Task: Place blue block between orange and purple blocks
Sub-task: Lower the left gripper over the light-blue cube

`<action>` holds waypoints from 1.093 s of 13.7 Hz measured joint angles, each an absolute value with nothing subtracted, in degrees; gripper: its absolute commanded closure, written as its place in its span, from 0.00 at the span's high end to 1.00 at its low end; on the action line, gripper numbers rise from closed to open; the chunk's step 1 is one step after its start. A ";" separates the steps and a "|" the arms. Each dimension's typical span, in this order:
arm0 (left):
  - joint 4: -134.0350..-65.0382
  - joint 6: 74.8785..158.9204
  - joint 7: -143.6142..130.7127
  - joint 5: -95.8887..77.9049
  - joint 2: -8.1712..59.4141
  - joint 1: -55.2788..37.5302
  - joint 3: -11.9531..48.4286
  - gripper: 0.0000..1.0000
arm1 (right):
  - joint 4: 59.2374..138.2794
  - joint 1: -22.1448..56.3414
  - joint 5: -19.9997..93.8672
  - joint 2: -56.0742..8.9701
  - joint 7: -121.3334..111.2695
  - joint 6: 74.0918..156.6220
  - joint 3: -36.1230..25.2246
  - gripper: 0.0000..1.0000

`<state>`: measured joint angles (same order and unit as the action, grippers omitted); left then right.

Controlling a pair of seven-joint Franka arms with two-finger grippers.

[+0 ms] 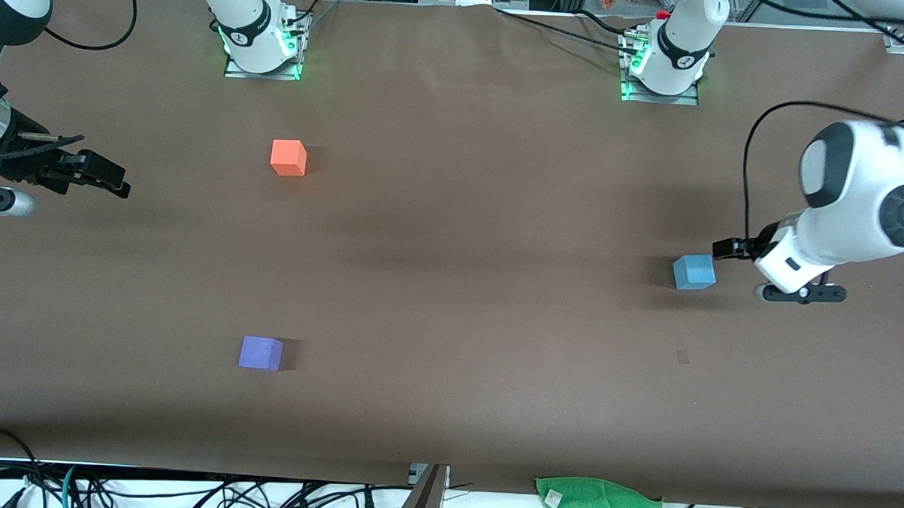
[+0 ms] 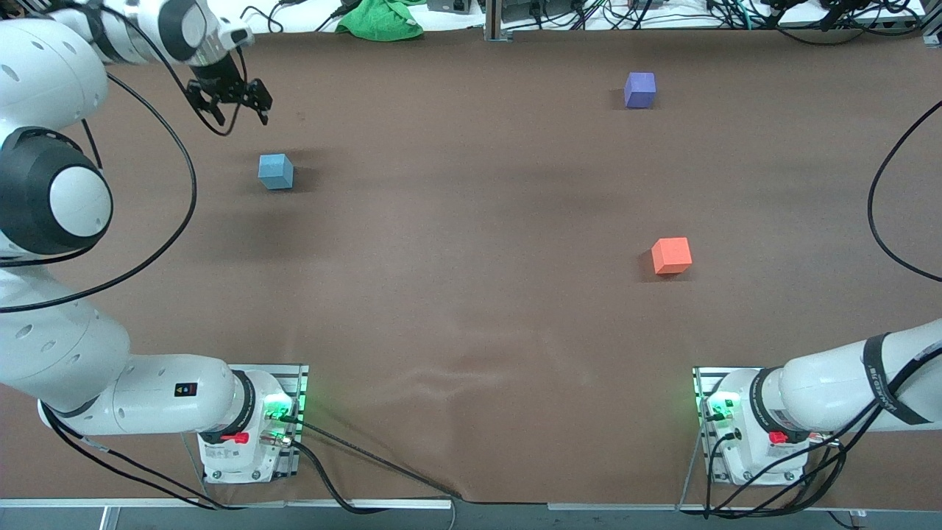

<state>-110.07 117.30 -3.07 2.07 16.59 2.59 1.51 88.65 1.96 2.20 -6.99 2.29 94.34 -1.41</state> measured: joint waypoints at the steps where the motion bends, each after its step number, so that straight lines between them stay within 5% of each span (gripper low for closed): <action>1: -113.11 122.43 -3.06 2.08 17.55 2.97 1.50 1.00 | 88.65 1.96 2.20 -6.99 2.29 94.34 -1.42 1.00; 4: -121.12 137.00 -3.12 2.07 21.01 3.34 1.49 1.00 | 88.65 1.96 2.20 -6.98 2.29 94.34 -1.42 1.00; 8: -123.29 143.38 -3.32 2.04 23.85 3.39 1.50 0.98 | 88.65 1.95 2.20 -6.99 2.29 94.30 -1.44 1.00; 10: -123.31 144.87 -3.41 2.04 24.43 3.40 1.50 0.18 | 88.65 1.94 2.20 -6.99 2.26 94.29 -1.77 1.00; 13: -123.31 145.52 -3.50 2.04 25.04 3.45 1.50 0.00 | 88.65 1.91 2.20 -6.99 1.97 94.28 -2.08 1.00; 15: -122.95 144.74 -3.65 2.04 24.89 3.46 1.66 0.00 | 88.65 1.91 2.20 -6.99 1.96 94.06 -2.34 1.00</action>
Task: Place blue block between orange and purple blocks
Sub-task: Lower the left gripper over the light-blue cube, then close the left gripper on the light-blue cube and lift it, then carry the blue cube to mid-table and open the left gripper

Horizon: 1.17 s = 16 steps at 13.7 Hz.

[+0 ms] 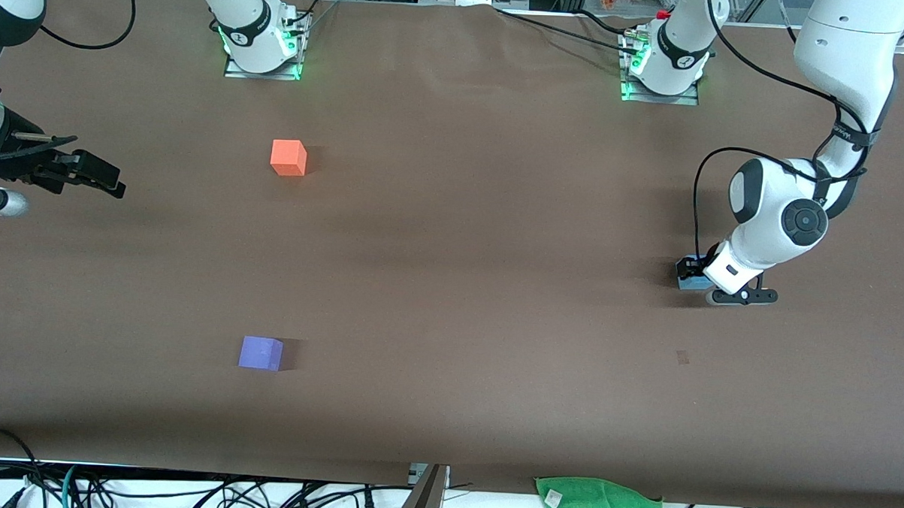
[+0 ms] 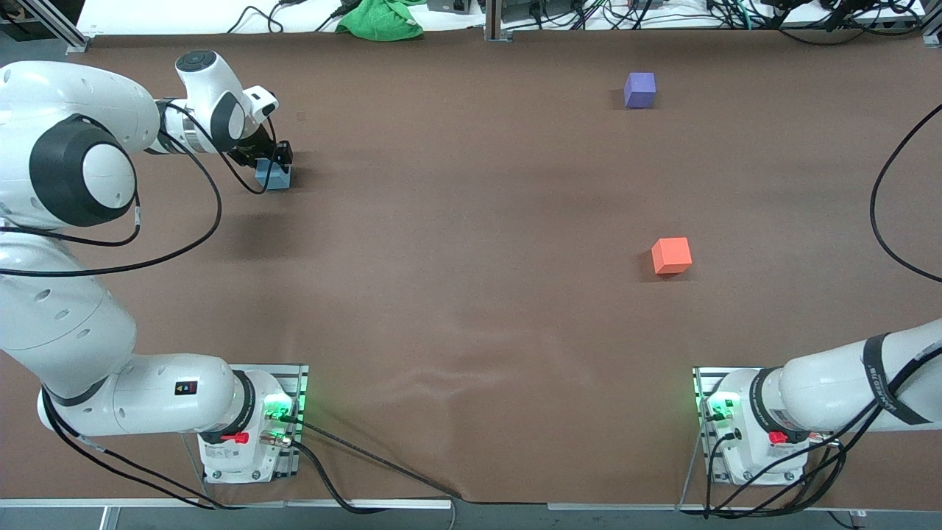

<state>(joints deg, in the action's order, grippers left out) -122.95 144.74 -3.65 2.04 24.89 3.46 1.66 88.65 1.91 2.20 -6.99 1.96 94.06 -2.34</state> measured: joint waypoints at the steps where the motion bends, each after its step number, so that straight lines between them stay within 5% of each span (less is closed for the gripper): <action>1: -122.30 143.29 -3.67 2.03 24.41 3.45 2.08 0.00 | 88.65 1.90 2.20 -6.99 1.94 94.00 -2.68 1.00; 8: -109.52 125.58 -23.82 1.82 20.62 0.36 18.51 0.00 | 88.66 1.90 2.20 -6.99 1.88 93.93 -3.12 1.00; 16: -93.24 126.15 -38.29 4.66 39.24 -20.28 17.48 0.09 | 88.42 1.92 2.20 -6.97 1.90 93.96 -3.10 1.00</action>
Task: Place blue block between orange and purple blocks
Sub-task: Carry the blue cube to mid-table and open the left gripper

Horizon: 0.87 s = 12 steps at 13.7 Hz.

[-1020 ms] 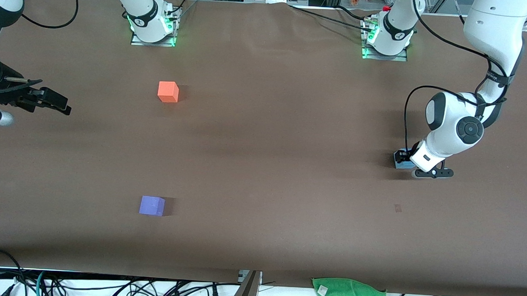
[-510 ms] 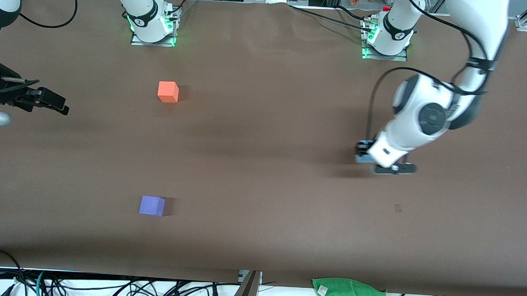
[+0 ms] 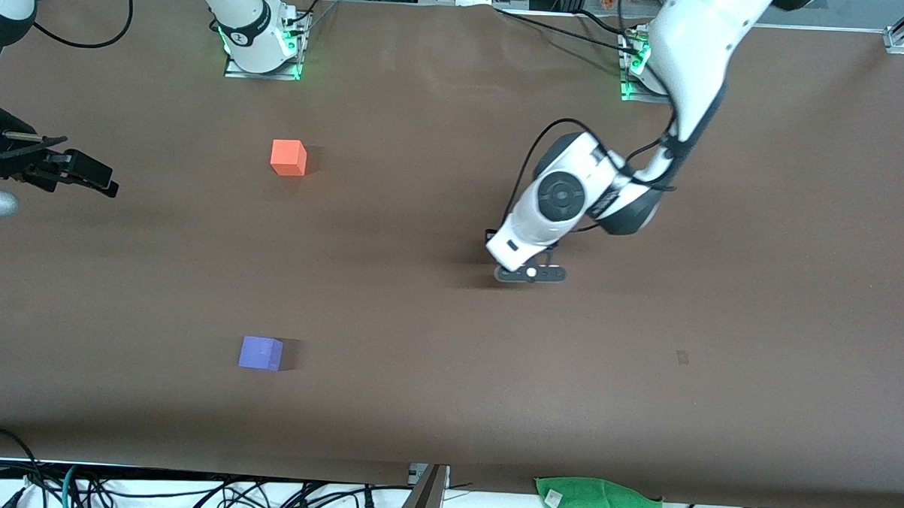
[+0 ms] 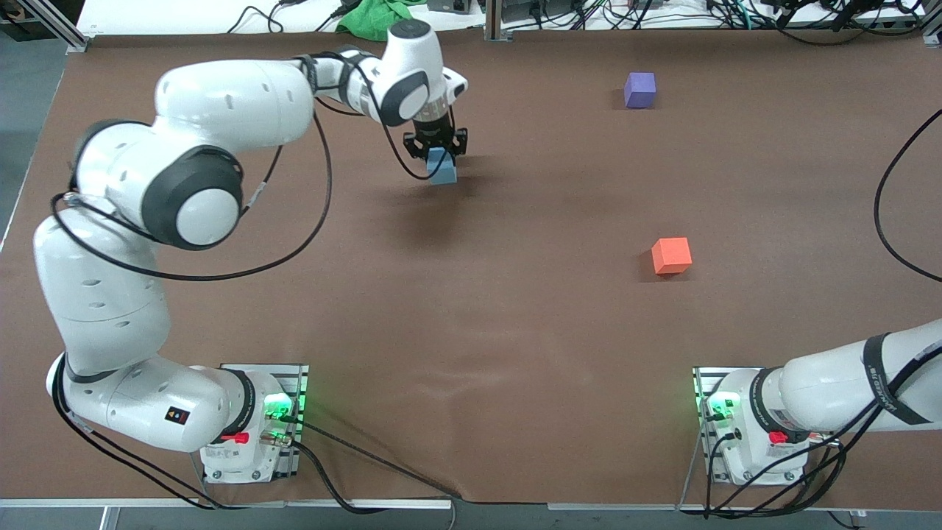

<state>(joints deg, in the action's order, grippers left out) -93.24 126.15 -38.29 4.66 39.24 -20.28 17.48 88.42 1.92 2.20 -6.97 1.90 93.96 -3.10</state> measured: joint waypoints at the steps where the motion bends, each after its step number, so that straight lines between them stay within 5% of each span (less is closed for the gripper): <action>1: -92.70 127.15 -38.42 5.84 40.75 -21.00 17.08 0.14 | 88.41 1.90 2.20 -6.96 1.92 93.97 -3.12 1.00; 2: -92.47 128.59 -38.88 6.68 41.95 -21.24 16.92 0.20 | 88.42 1.87 2.20 -6.99 1.92 93.98 -3.15 1.00; 3: -92.39 129.71 -39.04 6.94 42.89 -21.34 16.87 0.41 | 88.42 1.86 2.20 -7.08 1.92 94.06 -3.19 1.00; 4: -92.25 130.08 -39.12 6.96 43.31 -21.49 16.86 0.99 | 88.42 1.85 2.20 -7.17 1.92 94.27 -3.22 1.00; 9: -90.68 128.67 -39.92 7.19 42.60 -21.87 16.66 1.00 | 88.54 1.87 1.49 -9.38 1.88 97.38 -3.25 1.00; 12: -87.90 117.72 -39.98 7.29 35.75 -20.05 16.14 1.00 | 88.55 2.17 0.01 -13.52 1.76 98.78 -3.05 1.00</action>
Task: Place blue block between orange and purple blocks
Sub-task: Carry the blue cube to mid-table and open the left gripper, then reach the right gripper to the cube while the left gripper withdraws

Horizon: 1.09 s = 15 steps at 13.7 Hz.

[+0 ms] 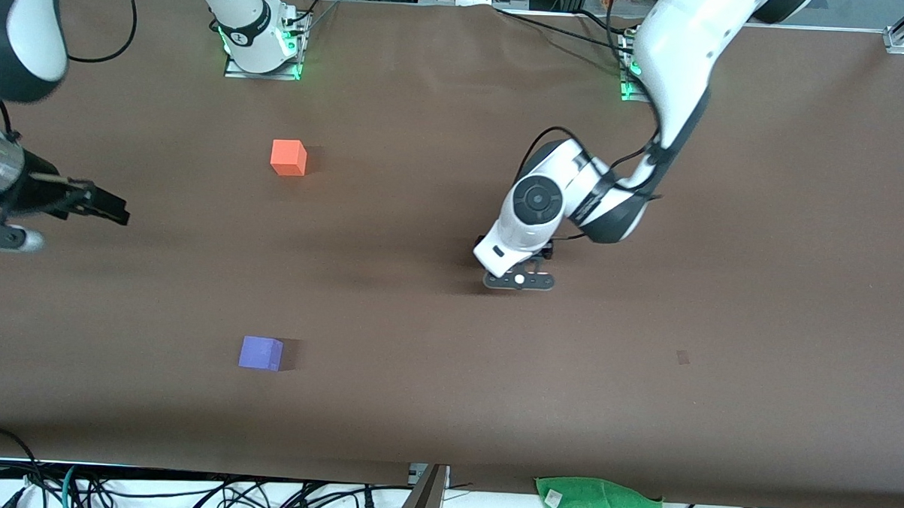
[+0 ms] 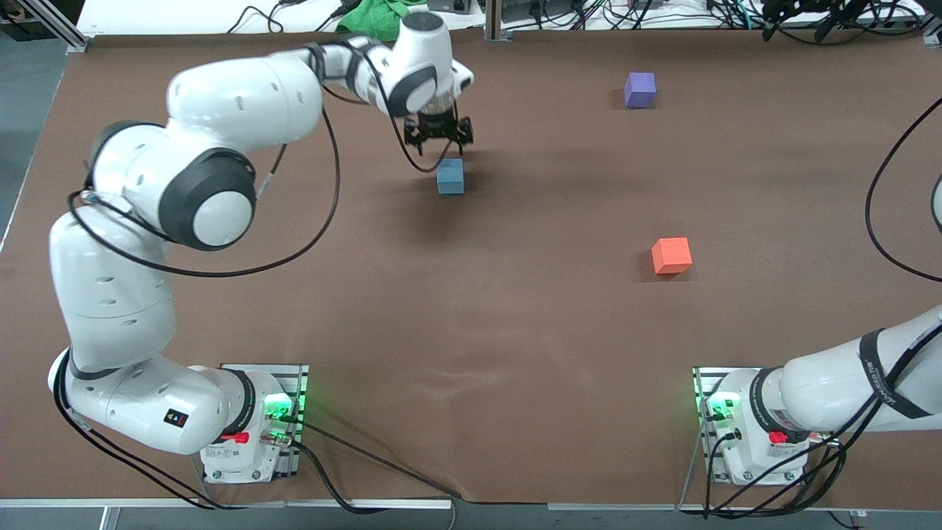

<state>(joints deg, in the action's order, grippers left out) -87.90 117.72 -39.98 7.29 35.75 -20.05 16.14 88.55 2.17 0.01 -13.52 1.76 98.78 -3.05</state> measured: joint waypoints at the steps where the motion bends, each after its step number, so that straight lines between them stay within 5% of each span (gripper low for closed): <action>1: -87.51 113.15 -39.93 7.44 32.05 -18.51 16.01 1.00 | 88.53 2.52 -0.05 -14.24 1.64 99.08 -3.01 1.00; 6: -87.40 100.62 -29.65 7.86 18.93 -7.28 15.73 1.00 | 88.47 9.82 0.36 -15.36 2.08 100.25 -2.42 1.00; 15: -75.28 79.31 -12.04 7.83 16.35 3.34 15.52 1.00 | 81.34 35.92 7.01 -32.74 33.70 118.77 -1.89 1.00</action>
